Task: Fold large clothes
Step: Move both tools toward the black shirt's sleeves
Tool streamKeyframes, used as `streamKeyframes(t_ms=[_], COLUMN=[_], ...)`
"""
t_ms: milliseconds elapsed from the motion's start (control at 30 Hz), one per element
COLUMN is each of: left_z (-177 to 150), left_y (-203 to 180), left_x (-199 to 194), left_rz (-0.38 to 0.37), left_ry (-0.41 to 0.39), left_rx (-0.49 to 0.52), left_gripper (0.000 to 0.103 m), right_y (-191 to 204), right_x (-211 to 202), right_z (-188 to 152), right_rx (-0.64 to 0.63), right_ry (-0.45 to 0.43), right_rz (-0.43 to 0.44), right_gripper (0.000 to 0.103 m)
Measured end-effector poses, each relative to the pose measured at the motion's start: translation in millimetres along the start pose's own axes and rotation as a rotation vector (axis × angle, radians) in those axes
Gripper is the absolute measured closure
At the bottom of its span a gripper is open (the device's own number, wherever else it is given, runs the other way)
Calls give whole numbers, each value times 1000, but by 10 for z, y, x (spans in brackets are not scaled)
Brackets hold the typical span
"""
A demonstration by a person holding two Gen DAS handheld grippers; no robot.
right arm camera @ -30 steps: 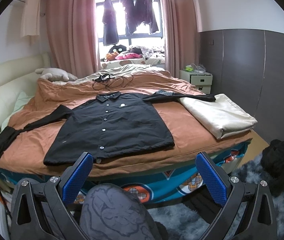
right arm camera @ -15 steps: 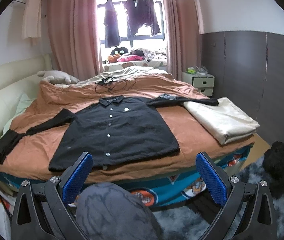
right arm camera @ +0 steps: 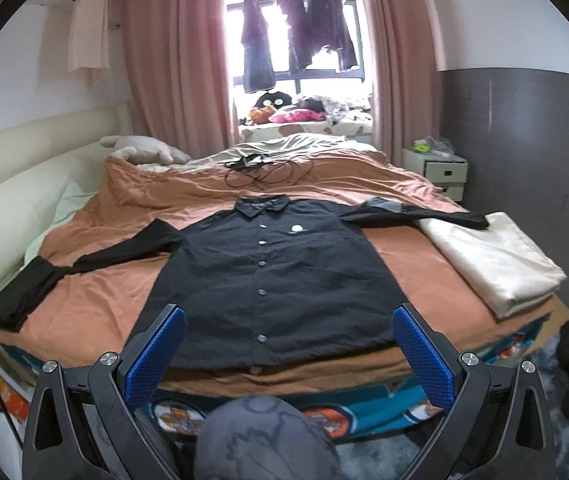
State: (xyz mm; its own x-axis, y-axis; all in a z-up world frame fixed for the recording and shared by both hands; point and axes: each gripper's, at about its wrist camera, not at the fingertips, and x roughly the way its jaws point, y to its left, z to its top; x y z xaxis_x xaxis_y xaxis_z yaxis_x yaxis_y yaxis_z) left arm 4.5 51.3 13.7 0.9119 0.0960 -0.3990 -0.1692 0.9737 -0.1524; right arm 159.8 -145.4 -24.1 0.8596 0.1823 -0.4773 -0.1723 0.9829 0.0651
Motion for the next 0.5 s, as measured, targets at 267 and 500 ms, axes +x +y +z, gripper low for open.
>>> streamKeyframes(t_ms=[267,500], left_z=[157,284], left_y=[145,242], left_x=[339,753], left_rz=[44,76], left_ry=[16,31], left_rx=[-13,1], left_gripper=[0,0], right_y=[235,453], right_x=[473,1014], right_z=[118,278], right_rx=[-20,-33], right_ry=[30,58], right_rz=[54,84], right_gripper=[0,0])
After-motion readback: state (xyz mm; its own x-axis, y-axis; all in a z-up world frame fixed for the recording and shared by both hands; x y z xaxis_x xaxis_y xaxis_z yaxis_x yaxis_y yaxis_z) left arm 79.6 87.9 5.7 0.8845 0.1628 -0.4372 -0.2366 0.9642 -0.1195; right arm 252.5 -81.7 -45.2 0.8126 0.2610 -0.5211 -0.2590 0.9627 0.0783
